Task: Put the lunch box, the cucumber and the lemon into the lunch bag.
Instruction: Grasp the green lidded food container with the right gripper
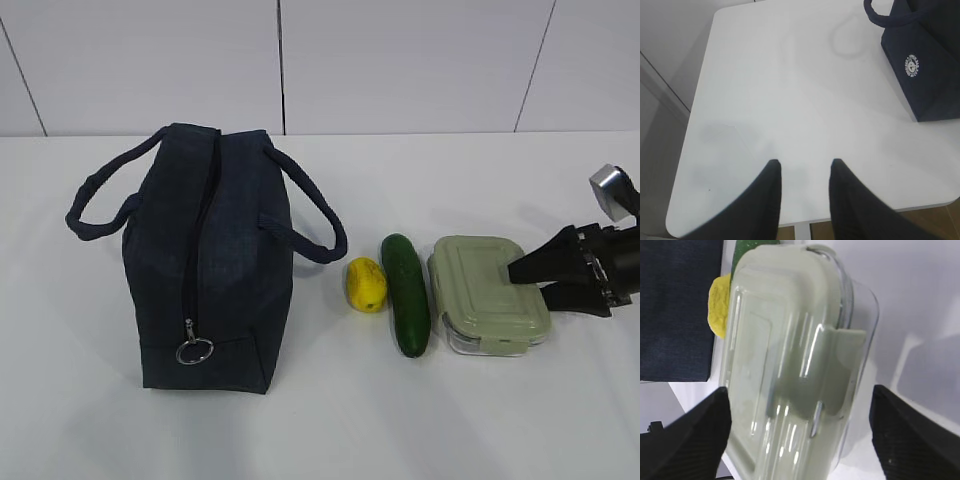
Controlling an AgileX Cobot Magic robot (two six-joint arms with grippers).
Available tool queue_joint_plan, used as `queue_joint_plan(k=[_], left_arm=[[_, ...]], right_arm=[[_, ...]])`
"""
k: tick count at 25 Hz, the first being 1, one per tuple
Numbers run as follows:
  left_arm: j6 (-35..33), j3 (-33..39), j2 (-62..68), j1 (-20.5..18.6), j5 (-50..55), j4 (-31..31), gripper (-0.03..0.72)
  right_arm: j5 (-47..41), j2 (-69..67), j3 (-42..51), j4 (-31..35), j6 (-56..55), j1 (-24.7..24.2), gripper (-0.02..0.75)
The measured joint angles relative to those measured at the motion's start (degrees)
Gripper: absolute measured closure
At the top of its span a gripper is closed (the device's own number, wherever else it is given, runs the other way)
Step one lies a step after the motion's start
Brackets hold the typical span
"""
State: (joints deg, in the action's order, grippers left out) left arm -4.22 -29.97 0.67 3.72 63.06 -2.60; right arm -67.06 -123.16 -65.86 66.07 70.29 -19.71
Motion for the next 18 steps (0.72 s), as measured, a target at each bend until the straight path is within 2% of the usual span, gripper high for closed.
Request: queue_joint_plan(k=[18], left_arm=[[0.0, 0.0, 0.0, 0.0, 0.0, 0.0, 0.452]], right_arm=[[0.3, -2.0, -0.6, 0.9, 0.1, 3.4, 0.093]])
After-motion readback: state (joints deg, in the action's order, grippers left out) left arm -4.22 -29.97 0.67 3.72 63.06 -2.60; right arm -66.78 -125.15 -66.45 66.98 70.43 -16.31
